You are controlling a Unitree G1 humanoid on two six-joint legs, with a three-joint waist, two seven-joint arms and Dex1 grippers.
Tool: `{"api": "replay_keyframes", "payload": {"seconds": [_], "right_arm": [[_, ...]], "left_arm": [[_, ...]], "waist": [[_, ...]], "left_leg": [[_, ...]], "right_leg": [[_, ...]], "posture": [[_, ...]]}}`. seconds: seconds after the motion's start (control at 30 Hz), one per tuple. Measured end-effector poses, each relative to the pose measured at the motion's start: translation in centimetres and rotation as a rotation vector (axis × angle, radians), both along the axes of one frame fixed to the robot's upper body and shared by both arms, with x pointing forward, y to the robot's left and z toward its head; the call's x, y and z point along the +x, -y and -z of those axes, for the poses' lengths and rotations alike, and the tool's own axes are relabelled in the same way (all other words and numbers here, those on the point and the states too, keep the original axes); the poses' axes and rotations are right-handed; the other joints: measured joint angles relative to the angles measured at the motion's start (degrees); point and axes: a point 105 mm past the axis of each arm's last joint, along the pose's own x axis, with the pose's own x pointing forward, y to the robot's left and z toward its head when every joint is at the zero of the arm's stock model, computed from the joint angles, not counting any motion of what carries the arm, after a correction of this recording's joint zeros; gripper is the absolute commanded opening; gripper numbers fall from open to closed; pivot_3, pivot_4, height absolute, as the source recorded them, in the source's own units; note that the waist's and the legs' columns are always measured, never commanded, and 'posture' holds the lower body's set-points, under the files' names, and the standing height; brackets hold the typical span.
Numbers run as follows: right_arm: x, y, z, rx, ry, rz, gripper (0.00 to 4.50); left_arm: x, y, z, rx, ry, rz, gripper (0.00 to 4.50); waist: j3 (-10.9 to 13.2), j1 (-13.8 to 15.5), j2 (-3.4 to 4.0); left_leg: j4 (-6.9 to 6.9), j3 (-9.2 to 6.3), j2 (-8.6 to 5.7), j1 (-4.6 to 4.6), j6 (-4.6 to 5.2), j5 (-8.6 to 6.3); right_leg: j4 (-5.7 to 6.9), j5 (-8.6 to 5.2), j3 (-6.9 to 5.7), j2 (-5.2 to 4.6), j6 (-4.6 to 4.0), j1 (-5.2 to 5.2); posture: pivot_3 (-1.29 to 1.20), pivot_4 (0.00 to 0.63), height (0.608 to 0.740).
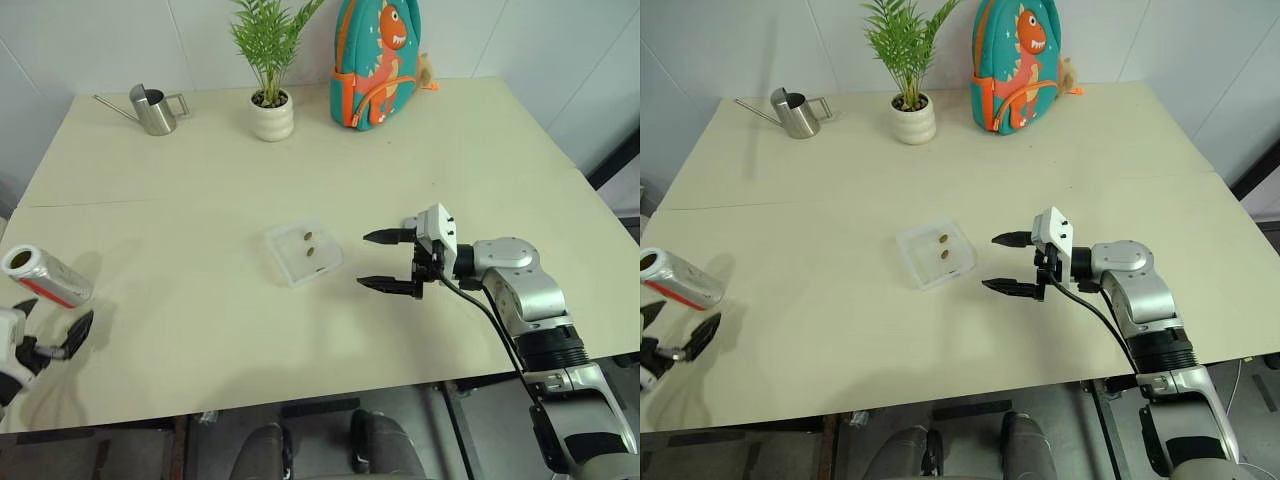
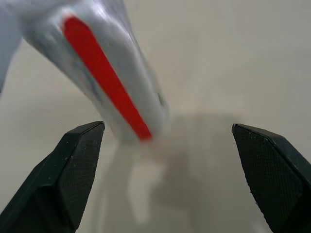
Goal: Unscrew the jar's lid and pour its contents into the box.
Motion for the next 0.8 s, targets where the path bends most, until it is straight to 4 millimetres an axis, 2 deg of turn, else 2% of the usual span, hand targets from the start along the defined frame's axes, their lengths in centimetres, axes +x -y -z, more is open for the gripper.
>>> {"api": "replay_keyframes", "payload": {"seconds": [0.1,0.2,0.27,0.4,0.53,0.63,0.8], "right_arm": [[0.1,0.3,0.0,0.002,0.012,0.000,4.50],[0.4,1.1,0.2,-0.002,0.010,0.014,4.50],[0.7,1.4,-0.1,0.004,0.028,0.018,4.50],[1.5,1.9,-0.7,0.003,0.054,0.036,4.50],[1.9,3.0,-1.0,-0.002,0.036,0.059,4.50],[2.0,3.5,-1.3,-0.006,0.044,0.062,4.50],[2.0,4.0,-1.2,-0.017,0.047,0.061,4.50]], "left_arm": [[-1.6,0.5,0.8,0.049,-0.084,0.066,4.47],[-1.6,2.7,0.4,0.087,-0.101,0.185,4.47],[-0.5,5.0,-0.8,0.117,-0.057,0.285,4.47],[2.3,11.0,-3.7,0.138,0.049,0.525,4.47],[4.3,14.7,-6.3,0.160,0.100,0.717,4.47],[5.5,15.9,-7.6,0.176,0.130,0.794,4.47],[7.1,15.9,-7.7,0.166,0.095,0.847,4.47]], "waist": [[0.01,0.11,0.02],[0.01,0.35,0.02],[0.01,0.45,0.02],[0.02,0.10,0.04],[0.06,0.01,0.11],[0.07,-0.13,0.17],[0.08,0.07,0.18]], "left_leg": [[-0.02,0.00,0.00,-0.01,0.01,-0.07],[-0.02,-0.01,-0.02,-0.04,0.03,-0.11],[-0.02,-0.01,-0.02,-0.04,0.02,-0.12],[-0.02,-0.01,0.01,-0.02,0.01,-0.08],[-0.03,0.05,0.02,-0.03,0.01,-0.06],[-0.02,0.23,0.03,0.00,0.07,-0.02],[-0.01,0.30,0.02,-0.01,0.09,-0.01]], "right_leg": [[-0.10,-0.01,-0.01,-0.03,-0.02,-0.01],[-0.30,-0.01,-0.02,-0.10,-0.02,0.01],[-0.37,0.00,0.00,-0.10,-0.03,0.03],[-0.12,0.03,0.00,-0.03,-0.06,0.05],[-0.07,0.02,-0.07,0.16,-0.06,0.03],[-0.09,0.03,-0.07,0.41,-0.06,0.03],[-0.11,0.03,-0.08,0.45,-0.06,0.01]], "posture": [[0.00,0.150,0.740],[0.00,0.150,0.740],[0.00,0.150,0.740],[0.00,0.150,0.740],[0.00,0.150,0.740],[0.00,0.150,0.740],[0.00,0.150,0.740]]}}
